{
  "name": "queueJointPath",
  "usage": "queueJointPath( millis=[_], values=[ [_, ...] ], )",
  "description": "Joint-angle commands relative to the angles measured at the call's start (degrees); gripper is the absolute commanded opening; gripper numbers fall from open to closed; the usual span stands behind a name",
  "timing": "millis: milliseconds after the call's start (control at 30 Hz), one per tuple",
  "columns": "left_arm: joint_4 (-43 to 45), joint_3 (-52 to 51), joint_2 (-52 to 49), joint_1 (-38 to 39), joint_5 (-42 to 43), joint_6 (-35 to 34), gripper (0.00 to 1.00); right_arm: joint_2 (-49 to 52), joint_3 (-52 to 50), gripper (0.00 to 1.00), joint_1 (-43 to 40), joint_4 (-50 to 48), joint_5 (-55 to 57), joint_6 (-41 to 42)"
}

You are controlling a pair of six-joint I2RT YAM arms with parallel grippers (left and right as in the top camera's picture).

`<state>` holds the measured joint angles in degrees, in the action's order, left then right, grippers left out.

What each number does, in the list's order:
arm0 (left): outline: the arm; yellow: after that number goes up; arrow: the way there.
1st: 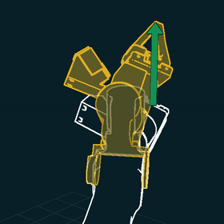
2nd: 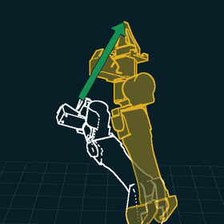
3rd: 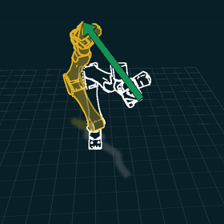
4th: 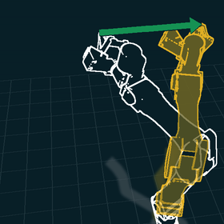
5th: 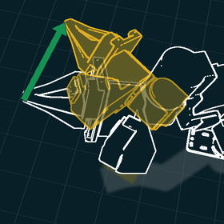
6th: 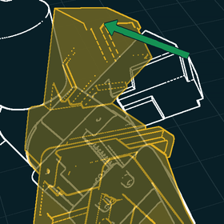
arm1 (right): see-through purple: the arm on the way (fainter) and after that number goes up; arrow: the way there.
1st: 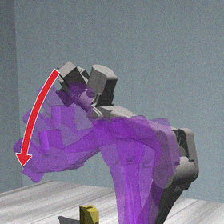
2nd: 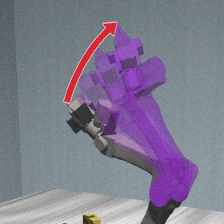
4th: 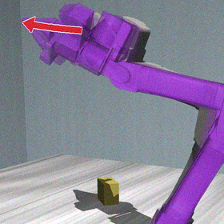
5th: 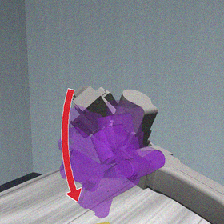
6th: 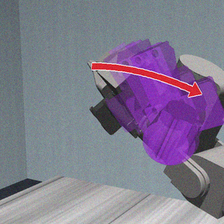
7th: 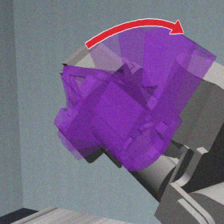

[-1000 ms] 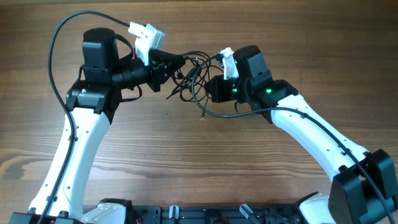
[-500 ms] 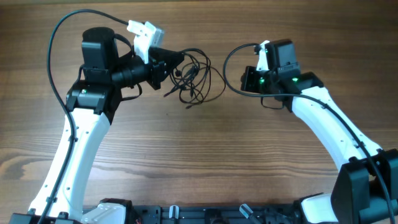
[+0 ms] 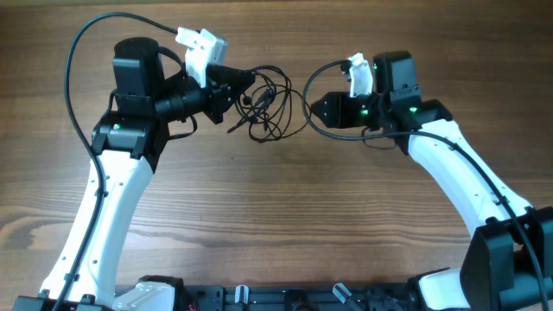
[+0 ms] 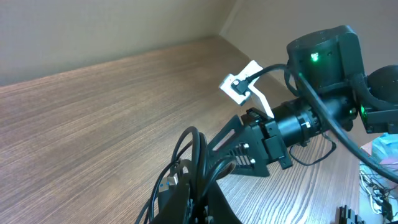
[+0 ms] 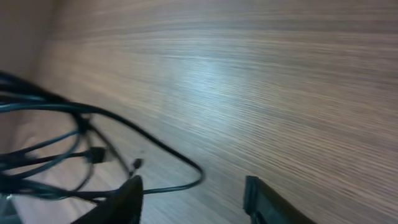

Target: Untangle cables

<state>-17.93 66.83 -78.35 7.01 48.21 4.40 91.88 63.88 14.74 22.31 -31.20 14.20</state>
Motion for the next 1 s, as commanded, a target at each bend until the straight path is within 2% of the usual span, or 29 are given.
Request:
queueJointPath(
  millis=[0, 200, 433, 733, 800, 867, 933, 967],
  values=[
    [0.44, 0.96, 1.2, -0.35, 2.49, -0.13, 0.04, 0.66, -0.2, 0.59, 0.2, -0.31, -4.87, -0.52],
    [0.52, 0.96, 1.2, -0.35, 3.43, -0.13, 0.04, 1.27, -0.2, 0.62, 1.4, -0.81, -3.67, 0.37],
    [1.42, 0.96, 1.22, -0.35, 6.27, -0.15, 0.04, 4.28, -0.2, 0.63, 5.4, -6.32, -2.27, 2.97],
    [1.81, 0.96, 1.22, -0.37, 7.96, -0.33, 0.04, 7.78, -0.2, 0.61, 6.84, -7.52, -0.13, 4.0],
    [1.84, 0.96, 1.22, -0.37, 7.93, -0.33, 0.04, 7.78, -0.2, 0.5, 6.84, -7.76, -0.13, 4.02],
    [1.81, 0.96, 1.22, -0.37, 7.91, -0.33, 0.04, 7.78, -0.2, 0.29, 6.84, -7.91, -0.07, 4.02],
    [1.81, 0.96, 1.22, -0.37, 7.91, -0.33, 0.04, 7.78, -0.2, 0.13, 6.58, -7.69, 0.35, 4.2],
    [1.84, 0.96, 1.22, -0.37, 7.91, -0.33, 0.04, 7.76, -0.2, 0.1, 6.38, -7.54, 0.31, 4.2]
  ],
)
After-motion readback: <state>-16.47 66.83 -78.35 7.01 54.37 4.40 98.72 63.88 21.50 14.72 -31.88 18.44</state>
